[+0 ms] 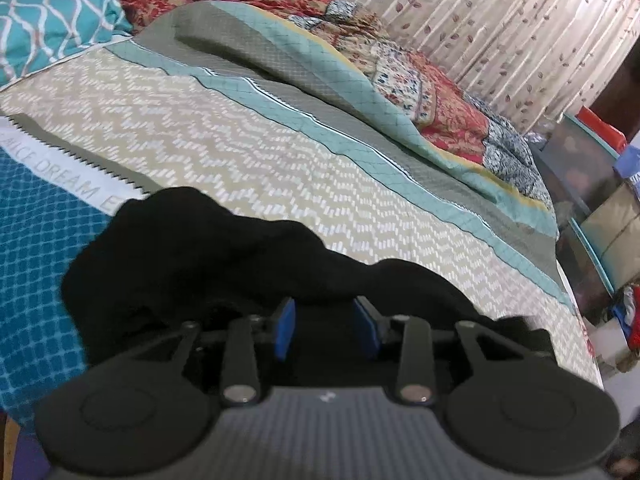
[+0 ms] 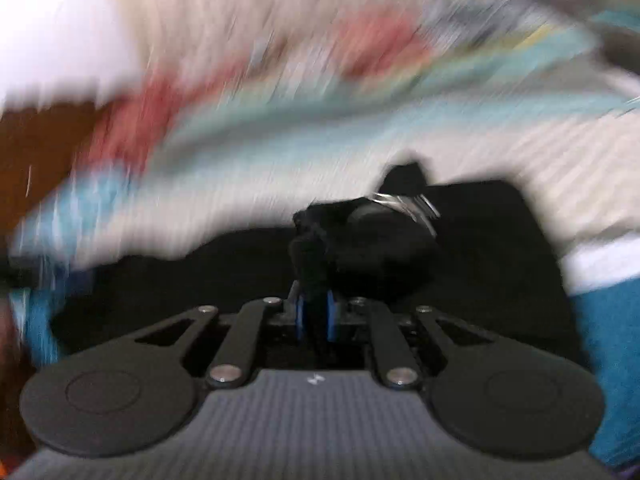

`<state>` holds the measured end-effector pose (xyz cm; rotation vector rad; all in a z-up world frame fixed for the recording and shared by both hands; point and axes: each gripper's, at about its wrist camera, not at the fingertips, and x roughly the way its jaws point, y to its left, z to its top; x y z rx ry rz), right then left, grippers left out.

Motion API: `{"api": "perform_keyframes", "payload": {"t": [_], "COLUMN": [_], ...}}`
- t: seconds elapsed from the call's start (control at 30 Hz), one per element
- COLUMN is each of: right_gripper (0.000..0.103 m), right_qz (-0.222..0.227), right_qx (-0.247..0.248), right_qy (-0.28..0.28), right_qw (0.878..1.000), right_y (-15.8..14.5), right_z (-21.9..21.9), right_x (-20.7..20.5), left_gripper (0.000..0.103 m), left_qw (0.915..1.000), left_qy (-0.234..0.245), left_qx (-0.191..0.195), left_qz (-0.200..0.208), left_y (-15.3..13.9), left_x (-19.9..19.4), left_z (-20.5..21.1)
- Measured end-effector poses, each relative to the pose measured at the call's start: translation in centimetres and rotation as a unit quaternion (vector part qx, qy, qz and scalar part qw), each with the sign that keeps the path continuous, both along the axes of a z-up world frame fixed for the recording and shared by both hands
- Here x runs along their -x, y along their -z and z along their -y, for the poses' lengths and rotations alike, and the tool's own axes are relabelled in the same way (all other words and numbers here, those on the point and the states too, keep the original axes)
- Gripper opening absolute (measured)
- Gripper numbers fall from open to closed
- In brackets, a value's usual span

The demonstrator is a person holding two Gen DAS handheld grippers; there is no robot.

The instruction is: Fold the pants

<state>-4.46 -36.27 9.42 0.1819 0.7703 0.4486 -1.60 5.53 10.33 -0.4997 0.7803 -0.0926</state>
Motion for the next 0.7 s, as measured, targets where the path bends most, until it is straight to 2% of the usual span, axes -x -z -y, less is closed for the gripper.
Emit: {"api": "perform_keyframes", "payload": {"t": [0.03,0.07,0.1,0.13,0.2,0.3,0.4,0.47,0.5,0.53,0.57,0.63,0.7], "right_gripper": [0.026,0.027,0.038,0.052,0.056,0.056,0.055,0.051,0.048,0.048,0.048,0.048,0.048], "right_qz": [-0.036,-0.037,-0.015,-0.013,-0.01,0.012,0.029,0.03,0.022,0.008,-0.014,-0.085,-0.076], "right_qx": [0.041,0.066,0.074,0.071,0.049,0.021,-0.006,-0.021,-0.023,-0.024,-0.017,0.026,0.039], "right_qy": [-0.018,-0.018,-0.02,-0.033,-0.053,-0.059,-0.025,0.001,0.009,0.014,0.015,0.011,0.022], "right_qw": [0.998,0.997,0.997,0.997,0.997,0.998,0.999,0.999,0.999,1.0,1.0,0.996,0.996], "right_y": [1.8,2.7,2.6,2.0,0.4,-1.9,-3.1,-3.0,-2.8,-2.1,-1.2,1.4,1.3], "right_z": [-2.0,-3.0,-3.5,-3.8,-3.7,-2.7,-1.5,-1.1,-1.2,-1.4,-1.9,-3.5,-4.4], "right_x": [-0.2,0.0,0.7,1.1,1.9,2.8,2.6,1.9,1.4,1.1,0.7,-0.3,0.1], "left_gripper": [0.033,0.033,0.033,0.036,0.04,0.043,0.05,0.057,0.061,0.074,0.081,0.085,0.089], "left_qw": [1.0,0.9999,0.9998,0.9996,0.9989,0.9964,0.9918,0.9885,0.9869,0.9849,0.9825,0.9775,0.9711], "left_qy": [-0.005,-0.008,-0.012,-0.016,-0.028,-0.067,-0.121,-0.145,-0.154,-0.163,-0.174,-0.185,-0.184], "left_qx": [0.002,0.005,0.008,0.01,0.012,0.009,0.02,0.035,0.044,0.055,0.067,0.102,0.152], "left_qz": [0.003,0.007,0.013,0.019,0.037,0.051,0.036,0.025,0.021,0.016,0.008,-0.003,-0.008], "left_y": [-0.1,-0.2,-0.5,-0.7,-1.3,-1.8,-1.1,-0.4,0.0,0.5,1.1,2.5,3.8], "left_x": [0.3,0.7,1.1,1.5,2.5,3.6,4.2,4.5,4.6,4.8,4.9,5.0,5.2], "left_z": [-0.5,-1.2,-1.8,-2.3,-3.7,-6.1,-8.7,-9.9,-10.4,-10.9,-11.3,-12.1,-12.7]}}
